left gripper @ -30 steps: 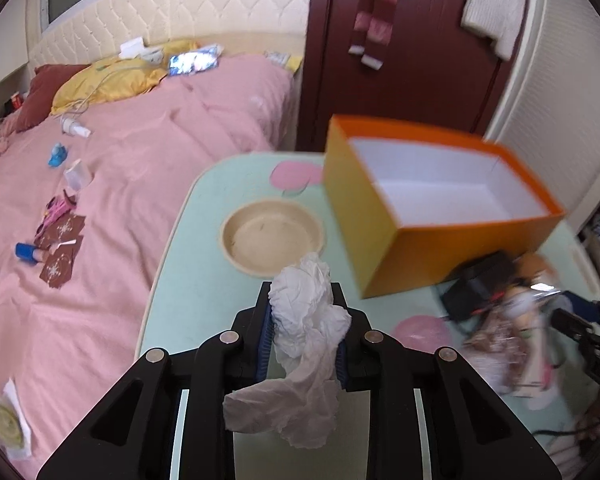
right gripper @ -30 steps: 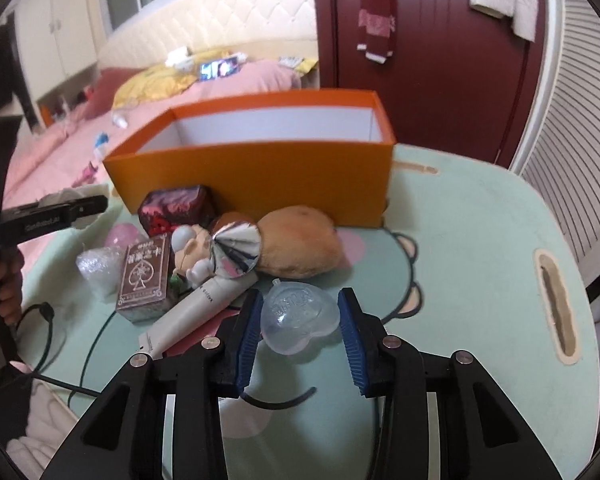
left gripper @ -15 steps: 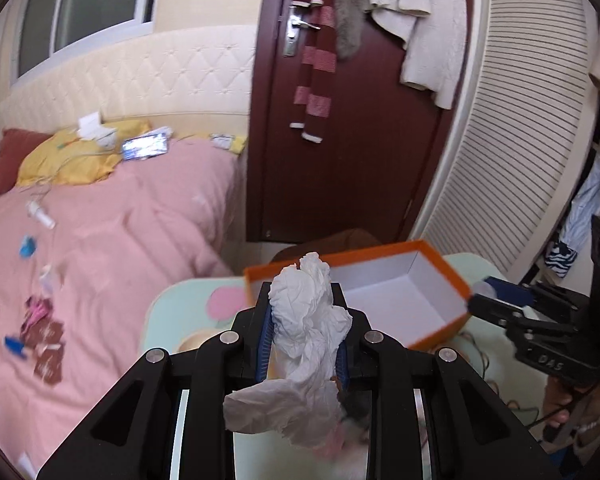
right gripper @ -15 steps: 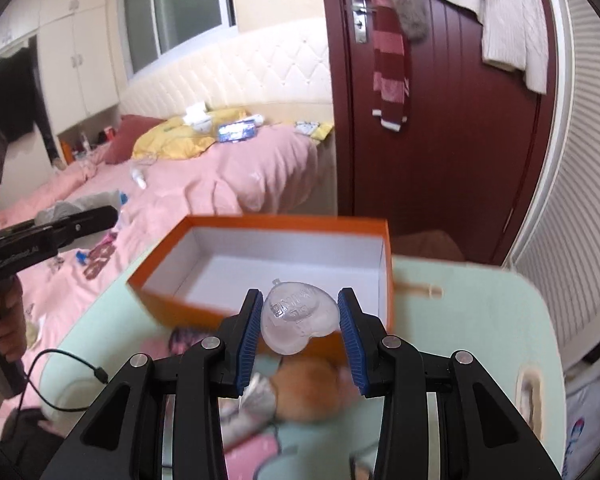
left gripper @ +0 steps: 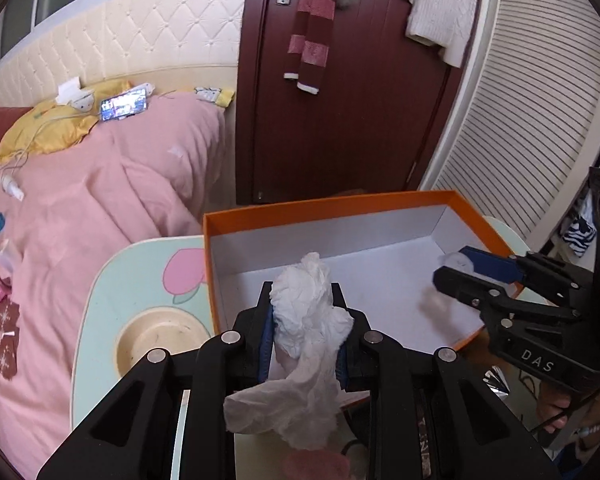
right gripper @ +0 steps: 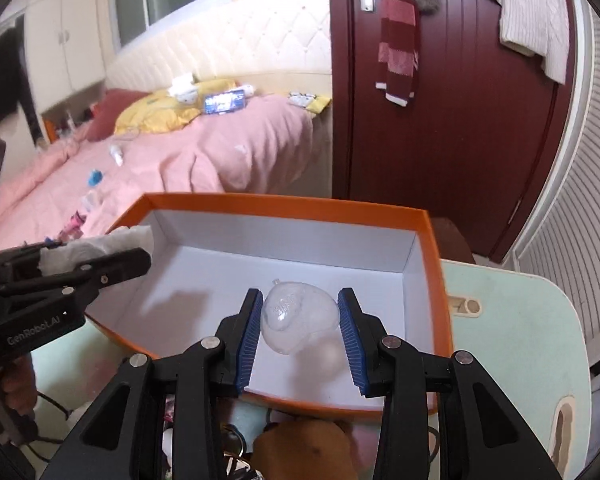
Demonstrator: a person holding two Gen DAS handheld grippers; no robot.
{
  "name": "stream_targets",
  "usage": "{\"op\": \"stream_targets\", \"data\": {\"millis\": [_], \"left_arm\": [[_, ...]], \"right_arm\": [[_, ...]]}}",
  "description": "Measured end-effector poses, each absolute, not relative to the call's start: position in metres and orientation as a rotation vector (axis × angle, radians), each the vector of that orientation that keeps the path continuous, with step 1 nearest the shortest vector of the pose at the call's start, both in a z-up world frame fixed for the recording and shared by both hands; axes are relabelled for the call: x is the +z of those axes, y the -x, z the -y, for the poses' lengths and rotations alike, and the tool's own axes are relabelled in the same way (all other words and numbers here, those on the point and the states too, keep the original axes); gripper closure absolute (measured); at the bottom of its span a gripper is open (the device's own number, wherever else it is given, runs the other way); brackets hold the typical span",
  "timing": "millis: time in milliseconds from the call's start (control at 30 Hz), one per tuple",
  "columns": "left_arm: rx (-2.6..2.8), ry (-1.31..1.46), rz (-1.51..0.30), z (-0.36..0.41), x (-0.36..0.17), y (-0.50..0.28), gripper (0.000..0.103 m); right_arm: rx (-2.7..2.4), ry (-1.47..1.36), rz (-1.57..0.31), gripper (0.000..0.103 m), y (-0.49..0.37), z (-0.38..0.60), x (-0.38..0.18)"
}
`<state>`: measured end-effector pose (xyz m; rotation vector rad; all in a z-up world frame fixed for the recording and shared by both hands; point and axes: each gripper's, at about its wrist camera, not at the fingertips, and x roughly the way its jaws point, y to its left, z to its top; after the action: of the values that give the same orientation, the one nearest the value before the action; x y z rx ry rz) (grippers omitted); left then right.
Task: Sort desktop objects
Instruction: 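Release tissue into orange box with left gripper while right gripper releases clear heart, then grasp the clear bubble-wrap bundle on the table with the left gripper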
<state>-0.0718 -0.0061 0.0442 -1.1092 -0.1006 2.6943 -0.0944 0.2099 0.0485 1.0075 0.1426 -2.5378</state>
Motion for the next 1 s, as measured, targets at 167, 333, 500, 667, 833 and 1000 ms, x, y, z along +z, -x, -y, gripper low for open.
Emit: {"op": "stream_targets", "data": {"millis": [167, 333, 500, 667, 833, 1000], "left_arm": [[2.706, 1.1, 0.072, 0.003, 0.043, 0.071, 0.077], [2.707, 1.092, 0.066, 0.004, 0.041, 0.07, 0.077], [2.652, 1.038, 0.179, 0.007, 0.046, 0.067, 0.031], [2.766, 0.879, 0.181, 0.015, 0.071, 0.046, 0.021], [2.816, 0.818, 0.156, 0.026, 0.097, 0.024, 0.021], [2.809, 0.902, 0.153, 0.038, 0.102, -0.01, 0.021]], "right_arm": [[-2.514, -1.008, -0.113, 0.066, 0.095, -0.209, 0.045], [-2.517, -1.003, -0.114, 0.066, 0.091, -0.193, 0.049], [-2.517, -0.956, -0.107, 0.062, 0.088, -0.191, 0.048], [-2.563, -0.805, -0.109, 0.028, 0.068, -0.181, 0.068], [-2.596, -0.73, -0.147, 0.023, 0.048, -0.181, 0.094], [-2.622, -0.776, -0.131, 0.014, 0.023, -0.201, 0.105]]}}
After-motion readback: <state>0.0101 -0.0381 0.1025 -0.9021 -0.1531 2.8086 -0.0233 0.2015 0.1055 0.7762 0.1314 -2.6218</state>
